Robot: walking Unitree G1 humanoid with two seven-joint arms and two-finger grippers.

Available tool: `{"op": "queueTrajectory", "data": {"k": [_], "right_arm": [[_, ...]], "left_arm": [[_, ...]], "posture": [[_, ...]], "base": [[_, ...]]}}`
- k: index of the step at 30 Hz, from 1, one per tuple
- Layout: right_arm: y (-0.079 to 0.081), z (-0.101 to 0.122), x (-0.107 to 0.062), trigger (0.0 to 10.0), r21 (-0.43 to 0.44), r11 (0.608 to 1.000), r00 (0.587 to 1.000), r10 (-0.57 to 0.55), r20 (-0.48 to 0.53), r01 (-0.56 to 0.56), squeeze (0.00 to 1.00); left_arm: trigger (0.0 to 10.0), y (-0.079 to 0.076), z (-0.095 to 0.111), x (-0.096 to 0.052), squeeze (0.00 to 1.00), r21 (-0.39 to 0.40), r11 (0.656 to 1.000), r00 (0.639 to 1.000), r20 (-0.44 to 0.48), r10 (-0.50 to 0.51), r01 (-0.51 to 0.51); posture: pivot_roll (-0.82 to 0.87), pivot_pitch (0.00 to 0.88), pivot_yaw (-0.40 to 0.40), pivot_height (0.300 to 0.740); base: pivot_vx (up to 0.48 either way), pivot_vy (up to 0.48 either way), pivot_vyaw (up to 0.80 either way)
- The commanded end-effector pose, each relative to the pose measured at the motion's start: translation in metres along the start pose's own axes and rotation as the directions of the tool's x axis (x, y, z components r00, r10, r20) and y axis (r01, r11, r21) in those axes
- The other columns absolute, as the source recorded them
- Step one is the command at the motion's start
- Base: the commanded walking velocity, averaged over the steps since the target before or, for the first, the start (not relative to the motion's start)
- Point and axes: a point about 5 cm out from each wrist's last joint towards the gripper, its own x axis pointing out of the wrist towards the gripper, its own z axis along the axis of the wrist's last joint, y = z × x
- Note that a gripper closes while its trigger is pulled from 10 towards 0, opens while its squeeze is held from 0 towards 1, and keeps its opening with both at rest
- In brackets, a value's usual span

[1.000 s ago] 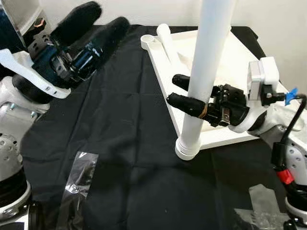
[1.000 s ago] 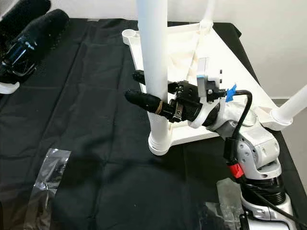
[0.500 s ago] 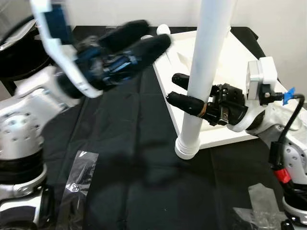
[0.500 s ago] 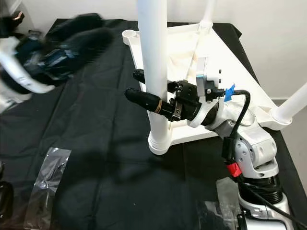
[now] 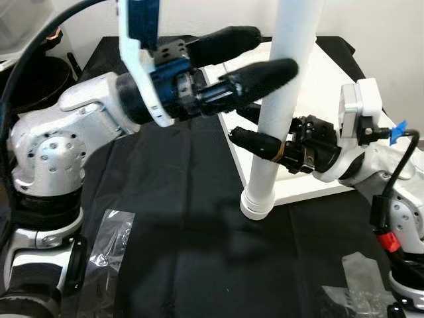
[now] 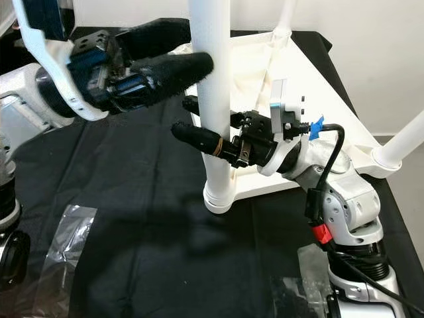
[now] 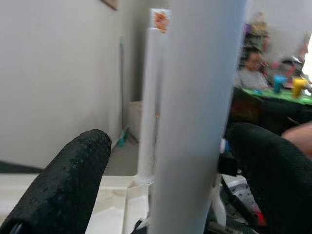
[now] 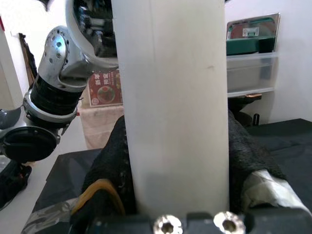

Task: Building children table

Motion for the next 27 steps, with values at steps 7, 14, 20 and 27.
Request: {"op": "queueTrajectory", "data": {"k": [7, 14, 20, 27], "right_arm": [[0.001, -0.006, 0.002, 10.0, 0.018, 1.0, 1.0, 0.008, -0.016, -0.007, 0.0], [0.0, -0.005, 0.001, 10.0, 0.014, 1.0, 1.0, 0.005, -0.016, -0.005, 0.0], [-0.001, -0.004, -0.003, 10.0, 0.004, 1.0, 1.0, 0.001, -0.023, -0.001, 0.0], [-0.004, -0.001, -0.008, 10.0, 0.012, 1.0, 0.999, 0.023, -0.034, -0.022, 0.71]], "left_arm": [[10.0, -0.002, -0.001, 0.019, 0.0, 0.061, 0.997, 0.999, -0.021, -0.047, 0.048], [0.0, 0.0, -0.001, 0.008, 0.0, 0.075, 0.996, 0.999, -0.031, -0.043, 0.045], [0.0, -0.003, -0.009, 0.007, 0.0, 0.073, 0.995, 0.995, -0.072, -0.069, 0.074], [0.0, -0.004, -0.013, 0.007, 0.0, 0.073, 0.994, 0.993, -0.09, -0.072, 0.078]], "posture": [[0.02, 0.189, 0.022, 0.74], [0.02, 0.182, 0.027, 0.74], [0.02, 0.179, 0.033, 0.74], [0.03, 0.178, 0.035, 0.74]], "base": [[0.0, 0.0, 0.0], [0.0, 0.0, 0.0], [0.0, 0.0, 0.0], [0.0, 0.0, 0.0]]}}
